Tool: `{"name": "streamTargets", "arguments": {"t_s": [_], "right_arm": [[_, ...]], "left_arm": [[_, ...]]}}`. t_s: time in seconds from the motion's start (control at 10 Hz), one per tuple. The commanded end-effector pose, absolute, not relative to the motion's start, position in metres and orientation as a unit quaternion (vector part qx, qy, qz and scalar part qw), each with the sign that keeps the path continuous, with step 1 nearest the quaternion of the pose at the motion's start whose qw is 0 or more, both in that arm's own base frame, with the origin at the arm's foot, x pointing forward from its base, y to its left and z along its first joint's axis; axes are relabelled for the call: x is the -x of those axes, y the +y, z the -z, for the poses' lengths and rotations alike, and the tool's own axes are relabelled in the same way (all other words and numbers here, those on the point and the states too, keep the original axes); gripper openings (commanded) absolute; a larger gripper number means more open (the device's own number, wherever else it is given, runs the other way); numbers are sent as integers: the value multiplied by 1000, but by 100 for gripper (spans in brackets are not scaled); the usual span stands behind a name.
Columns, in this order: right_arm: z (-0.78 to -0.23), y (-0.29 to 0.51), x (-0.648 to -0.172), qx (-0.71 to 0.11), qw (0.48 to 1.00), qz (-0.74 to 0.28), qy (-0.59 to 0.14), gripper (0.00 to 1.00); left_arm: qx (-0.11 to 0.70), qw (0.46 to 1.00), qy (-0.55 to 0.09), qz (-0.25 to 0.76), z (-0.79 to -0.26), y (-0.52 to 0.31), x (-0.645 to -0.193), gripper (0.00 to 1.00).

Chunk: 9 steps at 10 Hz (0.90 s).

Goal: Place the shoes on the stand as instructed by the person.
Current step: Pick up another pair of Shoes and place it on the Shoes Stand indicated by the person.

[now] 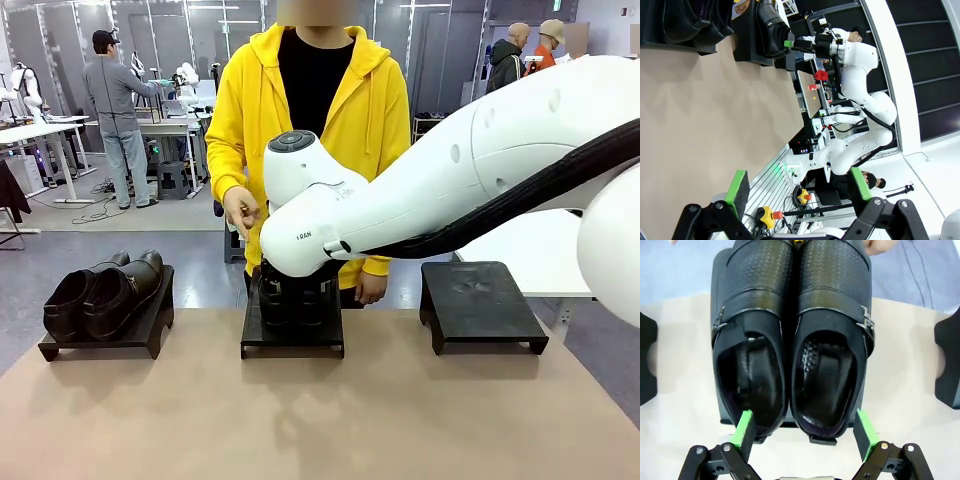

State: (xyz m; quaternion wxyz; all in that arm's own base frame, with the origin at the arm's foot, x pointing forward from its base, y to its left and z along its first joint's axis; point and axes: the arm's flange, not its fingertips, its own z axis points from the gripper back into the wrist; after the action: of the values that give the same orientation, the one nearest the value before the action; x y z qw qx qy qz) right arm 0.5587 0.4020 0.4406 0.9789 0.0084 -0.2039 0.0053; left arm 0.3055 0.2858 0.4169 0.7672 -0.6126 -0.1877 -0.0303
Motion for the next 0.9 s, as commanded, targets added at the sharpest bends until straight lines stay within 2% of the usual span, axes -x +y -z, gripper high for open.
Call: {"name": "streamTargets", "arguments": {"t_s": [0.0,0.1,0.2,0.8], "right_arm": [[-447,394,-546,-43,976,3,-214,100],[-451,395,-544,-70,974,-33,-212,100],[-448,402,-556,-17,978,-4,-208,100],[-448,402,-556,-17,978,-4,-208,100]], "left_arm": [[612,768,-185,36,-418,284,-300,100],[612,768,-185,36,-418,284,-300,100],[612,768,-185,36,-418,284,-300,100],[612,768,-185,36,-418,284,-300,100]]}}
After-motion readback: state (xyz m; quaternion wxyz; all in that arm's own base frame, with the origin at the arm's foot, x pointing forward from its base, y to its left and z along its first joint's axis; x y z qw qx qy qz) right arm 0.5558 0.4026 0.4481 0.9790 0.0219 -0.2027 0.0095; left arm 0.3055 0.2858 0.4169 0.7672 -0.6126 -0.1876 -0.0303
